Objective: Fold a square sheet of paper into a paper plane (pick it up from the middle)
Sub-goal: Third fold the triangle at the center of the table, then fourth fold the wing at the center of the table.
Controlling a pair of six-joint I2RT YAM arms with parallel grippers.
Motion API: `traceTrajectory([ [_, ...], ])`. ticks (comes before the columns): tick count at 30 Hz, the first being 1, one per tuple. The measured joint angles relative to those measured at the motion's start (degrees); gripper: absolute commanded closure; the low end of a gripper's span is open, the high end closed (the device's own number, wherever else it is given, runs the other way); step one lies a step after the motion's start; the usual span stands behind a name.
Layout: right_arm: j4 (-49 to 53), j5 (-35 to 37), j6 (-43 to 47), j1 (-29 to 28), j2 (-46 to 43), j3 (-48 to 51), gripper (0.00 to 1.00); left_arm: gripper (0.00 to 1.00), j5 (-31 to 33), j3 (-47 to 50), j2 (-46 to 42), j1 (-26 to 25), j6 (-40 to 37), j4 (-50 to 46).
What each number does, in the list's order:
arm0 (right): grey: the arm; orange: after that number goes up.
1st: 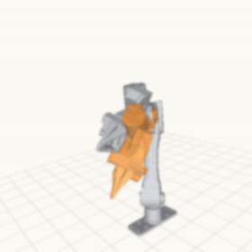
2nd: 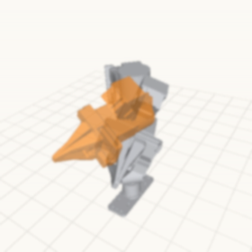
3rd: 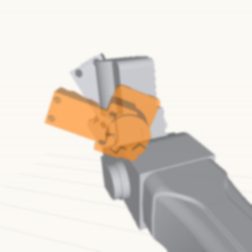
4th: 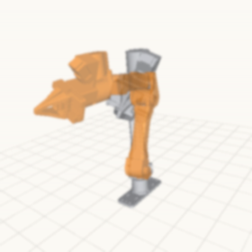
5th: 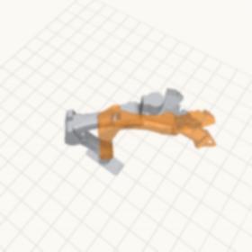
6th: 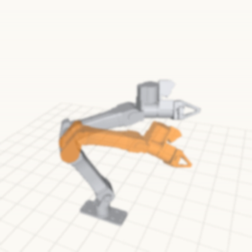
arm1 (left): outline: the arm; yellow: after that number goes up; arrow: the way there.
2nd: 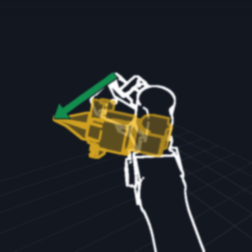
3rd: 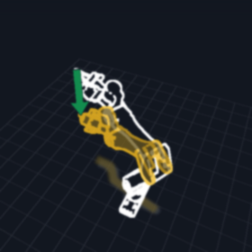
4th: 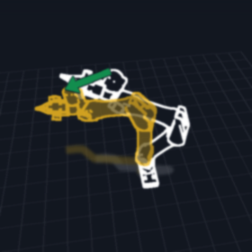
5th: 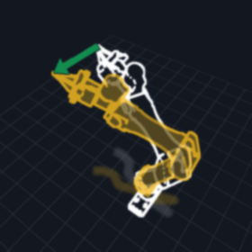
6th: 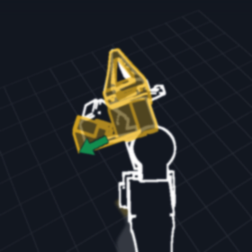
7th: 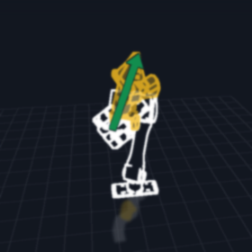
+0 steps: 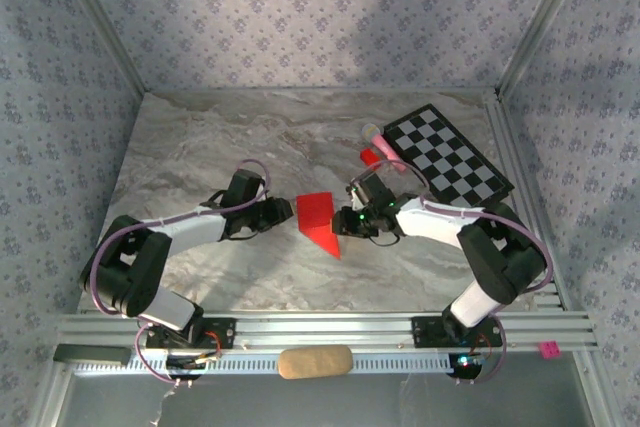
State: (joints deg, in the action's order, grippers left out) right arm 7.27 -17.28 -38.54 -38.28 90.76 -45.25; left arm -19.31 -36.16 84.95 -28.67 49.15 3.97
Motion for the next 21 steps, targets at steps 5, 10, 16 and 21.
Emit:
traceTrajectory([
  [5,0.35,0.94,0.0,-0.15,0.22,-0.02,0.65,0.63,-0.37,-0.04,0.0,0.0,0.39,0.02],
  [10,0.13,0.98,-0.04,0.15,0.92,-0.02,0.66,0.62,-0.37,-0.2,0.0,0.0,0.39,-0.24],
  [16,-1.07,-0.17,-0.76,0.39,2.45,0.0,0.67,0.62,-0.35,-0.55,0.0,0.0,0.63,-0.81],
  [21,-2.25,-1.62,-1.07,0.83,3.06,0.0,0.69,0.62,-0.37,-0.55,0.0,0.0,1.31,-0.81],
])
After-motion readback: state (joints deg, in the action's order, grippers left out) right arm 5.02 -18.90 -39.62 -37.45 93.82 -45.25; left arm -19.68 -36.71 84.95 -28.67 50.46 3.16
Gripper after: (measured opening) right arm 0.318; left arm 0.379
